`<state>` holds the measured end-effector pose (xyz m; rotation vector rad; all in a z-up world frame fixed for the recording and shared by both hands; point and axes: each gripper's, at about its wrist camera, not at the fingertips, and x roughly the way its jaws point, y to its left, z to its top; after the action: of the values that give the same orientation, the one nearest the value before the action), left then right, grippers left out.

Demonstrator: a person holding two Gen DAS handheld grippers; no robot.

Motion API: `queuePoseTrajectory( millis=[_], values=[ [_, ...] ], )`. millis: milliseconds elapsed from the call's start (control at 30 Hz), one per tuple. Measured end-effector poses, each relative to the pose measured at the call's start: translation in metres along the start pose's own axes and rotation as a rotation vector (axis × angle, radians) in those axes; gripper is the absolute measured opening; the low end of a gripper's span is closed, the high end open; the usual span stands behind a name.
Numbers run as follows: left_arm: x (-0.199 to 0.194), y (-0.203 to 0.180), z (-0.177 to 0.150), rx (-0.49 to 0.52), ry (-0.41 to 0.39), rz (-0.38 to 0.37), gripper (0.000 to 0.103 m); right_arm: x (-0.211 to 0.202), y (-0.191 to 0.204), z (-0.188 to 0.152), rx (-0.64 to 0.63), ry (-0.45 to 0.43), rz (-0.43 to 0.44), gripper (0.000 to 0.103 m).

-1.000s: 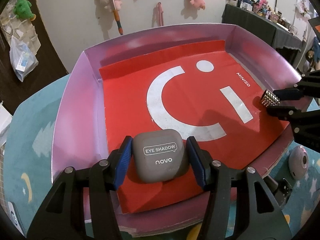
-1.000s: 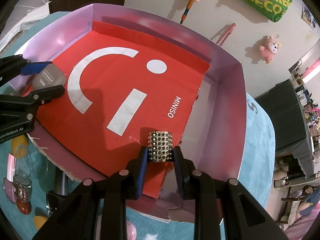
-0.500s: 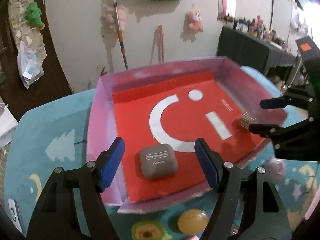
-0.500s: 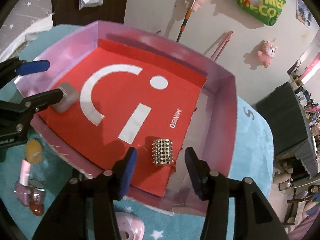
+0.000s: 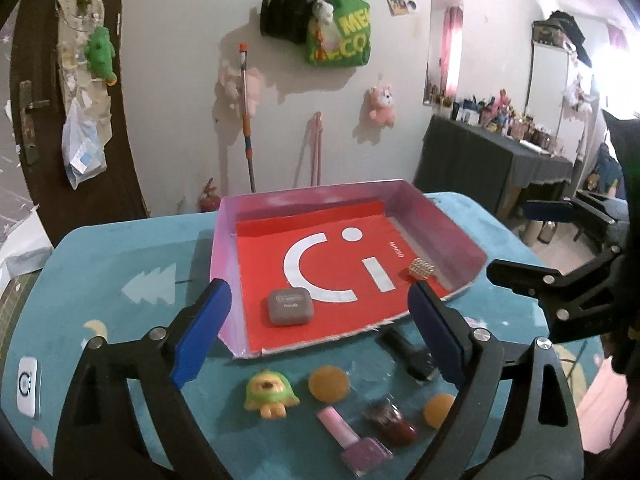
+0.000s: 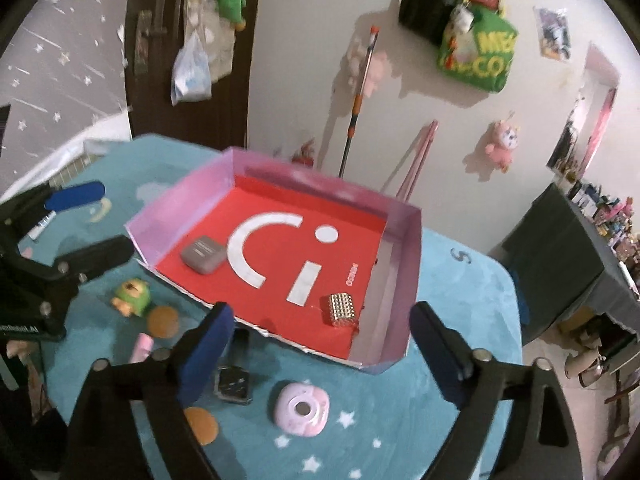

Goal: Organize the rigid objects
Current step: 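Open both tools to drop the case and cylinder onto the red paper, then withdraw both tools from the box back toward the remaining items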

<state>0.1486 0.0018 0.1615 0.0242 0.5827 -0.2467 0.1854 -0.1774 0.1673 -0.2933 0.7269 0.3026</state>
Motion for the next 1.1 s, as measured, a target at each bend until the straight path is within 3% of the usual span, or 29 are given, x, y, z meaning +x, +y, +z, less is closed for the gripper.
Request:
queuePoseTrajectory(
  millis=[233,467,667,867,1100],
  values=[
    [-0.031,-0.004,-0.024,-0.051,-0.043,-0.018,0.092,-0.044,0.016,-0.033,0.065,-0.106,0.0,0.102],
    [-0.051,-0.02,-0.063,-0.05,-0.065,-0.003,0.094,-0.064,0.029,-0.078,0.133,-0.162,0.019,0.103],
    [-0.051,-0.021,-0.097,-0.105,-0.084,-0.011,0.094,-0.061,0.039,-0.121,0.196,-0.204,-0.009,0.103],
    [-0.04,-0.023,-0.121,-0.117,-0.075,0.043,0.094,-0.046,0.043,-0.152,0.255,-0.189,-0.045,0.103],
    [-0.022,-0.028,-0.147,-0.123,-0.042,0.046,0.094,-0.029,0.044,-0.174,0.298,-0.181,-0.078,0.103]
  ],
)
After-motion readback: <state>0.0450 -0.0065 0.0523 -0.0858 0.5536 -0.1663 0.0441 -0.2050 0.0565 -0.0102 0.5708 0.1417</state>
